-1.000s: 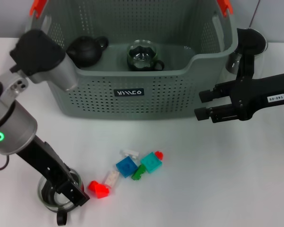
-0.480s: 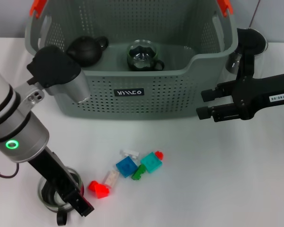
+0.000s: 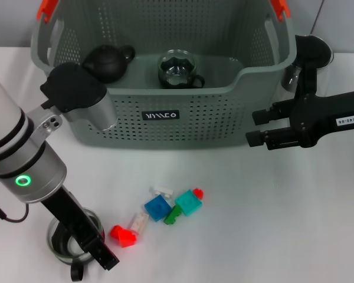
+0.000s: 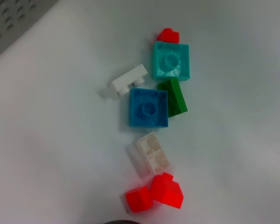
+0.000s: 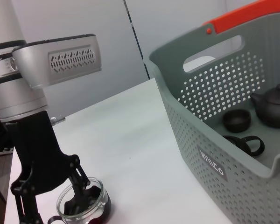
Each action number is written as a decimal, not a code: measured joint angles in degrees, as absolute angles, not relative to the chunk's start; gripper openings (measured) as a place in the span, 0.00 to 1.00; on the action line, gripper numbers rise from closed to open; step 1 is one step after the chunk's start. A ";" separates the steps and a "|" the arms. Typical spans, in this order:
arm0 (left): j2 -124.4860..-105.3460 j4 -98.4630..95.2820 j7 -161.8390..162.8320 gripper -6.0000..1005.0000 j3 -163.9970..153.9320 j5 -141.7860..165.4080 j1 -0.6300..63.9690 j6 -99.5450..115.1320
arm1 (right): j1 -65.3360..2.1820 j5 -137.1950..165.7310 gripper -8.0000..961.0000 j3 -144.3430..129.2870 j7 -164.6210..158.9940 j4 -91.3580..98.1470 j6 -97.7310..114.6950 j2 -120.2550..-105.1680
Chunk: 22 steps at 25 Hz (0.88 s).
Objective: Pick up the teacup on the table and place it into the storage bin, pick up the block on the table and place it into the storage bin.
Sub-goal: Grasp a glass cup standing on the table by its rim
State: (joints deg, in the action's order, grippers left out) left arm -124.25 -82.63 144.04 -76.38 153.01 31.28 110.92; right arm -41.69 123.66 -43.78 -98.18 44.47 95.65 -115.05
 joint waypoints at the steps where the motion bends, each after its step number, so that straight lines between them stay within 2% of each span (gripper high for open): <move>1: -124.27 -82.35 144.04 0.87 -76.37 153.01 31.36 110.79 | -41.68 123.66 0.67 -43.78 -98.17 44.47 95.62 -115.05; 22: -124.02 -75.86 143.74 0.87 -76.36 153.34 32.33 105.76 | -41.74 123.68 0.67 -43.77 -98.17 43.94 94.65 -114.79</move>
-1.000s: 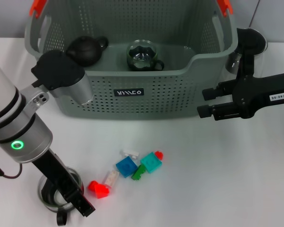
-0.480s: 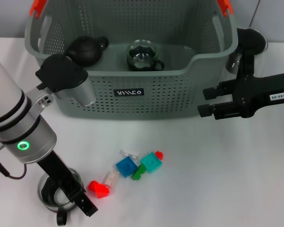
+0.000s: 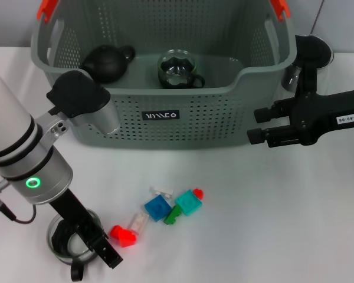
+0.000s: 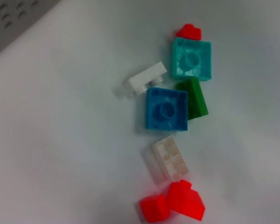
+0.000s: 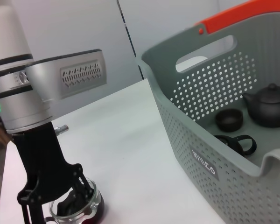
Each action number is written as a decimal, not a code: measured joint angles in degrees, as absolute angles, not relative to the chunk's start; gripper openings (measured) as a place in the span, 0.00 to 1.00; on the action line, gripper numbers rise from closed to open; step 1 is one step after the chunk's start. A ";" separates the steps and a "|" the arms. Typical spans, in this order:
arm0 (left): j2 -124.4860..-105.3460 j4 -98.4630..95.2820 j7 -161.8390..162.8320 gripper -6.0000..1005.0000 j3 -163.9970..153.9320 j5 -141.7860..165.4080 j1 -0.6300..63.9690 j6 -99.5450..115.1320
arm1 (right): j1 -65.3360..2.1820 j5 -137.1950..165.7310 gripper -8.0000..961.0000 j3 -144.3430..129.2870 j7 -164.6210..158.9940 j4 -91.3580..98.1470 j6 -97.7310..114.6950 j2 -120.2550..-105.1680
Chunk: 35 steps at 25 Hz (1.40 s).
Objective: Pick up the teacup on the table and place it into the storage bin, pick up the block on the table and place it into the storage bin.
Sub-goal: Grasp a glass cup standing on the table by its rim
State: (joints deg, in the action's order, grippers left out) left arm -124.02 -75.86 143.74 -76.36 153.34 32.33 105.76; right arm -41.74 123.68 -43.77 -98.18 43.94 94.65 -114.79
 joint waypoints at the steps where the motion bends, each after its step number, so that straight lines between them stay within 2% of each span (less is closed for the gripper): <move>1: -124.01 -75.80 143.72 0.87 -76.30 153.51 32.32 105.58 | -41.74 123.68 0.67 -43.77 -98.18 43.94 94.63 -114.79; 35: -124.26 -74.31 143.89 0.87 -76.04 154.52 30.94 103.22 | -41.75 123.66 0.67 -43.77 -97.64 43.94 93.73 -114.79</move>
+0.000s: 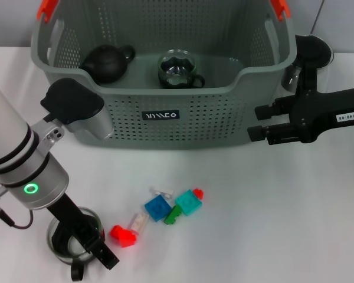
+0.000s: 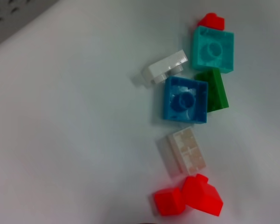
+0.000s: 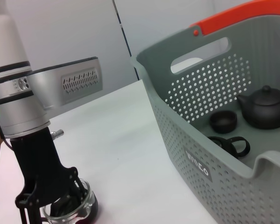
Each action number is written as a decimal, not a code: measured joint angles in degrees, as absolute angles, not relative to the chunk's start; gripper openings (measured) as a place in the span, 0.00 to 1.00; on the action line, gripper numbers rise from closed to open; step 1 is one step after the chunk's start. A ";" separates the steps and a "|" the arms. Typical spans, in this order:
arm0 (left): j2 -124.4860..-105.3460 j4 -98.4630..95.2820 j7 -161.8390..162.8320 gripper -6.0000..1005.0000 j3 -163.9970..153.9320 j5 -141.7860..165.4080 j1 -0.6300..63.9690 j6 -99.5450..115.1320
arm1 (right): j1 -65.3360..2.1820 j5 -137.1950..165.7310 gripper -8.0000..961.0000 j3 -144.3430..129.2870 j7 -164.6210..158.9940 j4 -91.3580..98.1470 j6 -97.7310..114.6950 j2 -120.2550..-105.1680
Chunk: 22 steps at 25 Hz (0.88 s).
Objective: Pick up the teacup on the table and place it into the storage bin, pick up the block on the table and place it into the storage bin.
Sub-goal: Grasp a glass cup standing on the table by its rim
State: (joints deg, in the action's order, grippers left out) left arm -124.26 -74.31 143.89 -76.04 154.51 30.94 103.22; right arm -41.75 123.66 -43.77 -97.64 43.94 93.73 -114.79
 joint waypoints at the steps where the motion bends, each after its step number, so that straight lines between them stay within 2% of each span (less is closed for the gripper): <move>1: -124.25 -74.29 143.89 0.86 -76.04 154.52 30.94 103.20 | -41.75 123.66 0.67 -43.77 -97.64 43.94 93.73 -114.79; 19: -124.02 -72.49 143.56 0.81 -76.01 154.51 31.41 103.07 | -41.80 123.66 0.67 -43.77 -97.55 43.95 93.41 -114.79; 22: -123.99 -72.48 143.55 0.68 -75.83 154.51 31.42 103.03 | -41.82 123.66 0.67 -43.77 -97.56 43.94 93.42 -114.79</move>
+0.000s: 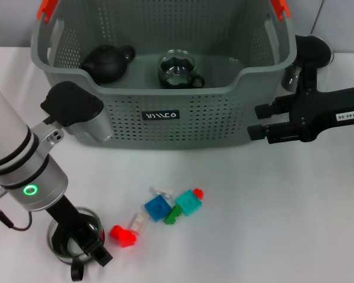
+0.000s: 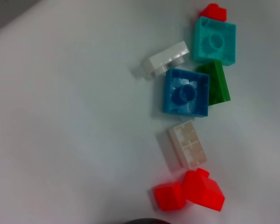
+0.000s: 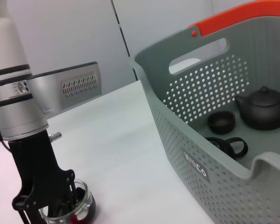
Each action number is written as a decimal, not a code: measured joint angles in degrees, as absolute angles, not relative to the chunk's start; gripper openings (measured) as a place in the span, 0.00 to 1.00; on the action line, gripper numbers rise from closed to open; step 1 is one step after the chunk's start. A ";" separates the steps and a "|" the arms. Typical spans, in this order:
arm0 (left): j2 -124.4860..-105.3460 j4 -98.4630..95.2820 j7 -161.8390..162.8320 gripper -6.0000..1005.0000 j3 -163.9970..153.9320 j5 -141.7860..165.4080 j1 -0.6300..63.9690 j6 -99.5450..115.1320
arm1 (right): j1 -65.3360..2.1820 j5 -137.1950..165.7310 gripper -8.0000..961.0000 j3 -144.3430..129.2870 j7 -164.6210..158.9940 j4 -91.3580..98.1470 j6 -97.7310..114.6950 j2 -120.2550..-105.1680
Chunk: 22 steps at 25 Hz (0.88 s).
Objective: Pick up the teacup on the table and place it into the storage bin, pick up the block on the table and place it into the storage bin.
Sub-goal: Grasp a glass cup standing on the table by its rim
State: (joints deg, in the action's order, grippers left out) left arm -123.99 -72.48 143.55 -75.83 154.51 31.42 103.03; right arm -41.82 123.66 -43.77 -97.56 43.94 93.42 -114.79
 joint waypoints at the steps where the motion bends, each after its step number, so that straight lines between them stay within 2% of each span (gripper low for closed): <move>1: -123.99 -72.53 143.54 0.63 -75.77 154.51 31.43 103.02 | -41.83 123.66 0.67 -43.76 -97.55 43.94 93.42 -114.79; 6: -123.95 -72.29 143.53 0.40 -75.62 154.68 31.52 102.70 | -41.97 123.66 0.67 -43.70 -97.55 43.95 93.43 -114.79; 12: -124.03 -72.69 143.52 0.17 -75.58 155.52 31.52 102.19 | -42.01 123.66 0.67 -43.68 -97.56 43.94 93.43 -114.79; 22: -124.09 -73.35 143.43 0.11 -76.07 155.74 31.56 102.22 | -41.96 123.66 0.67 -43.46 -97.55 43.94 93.43 -114.79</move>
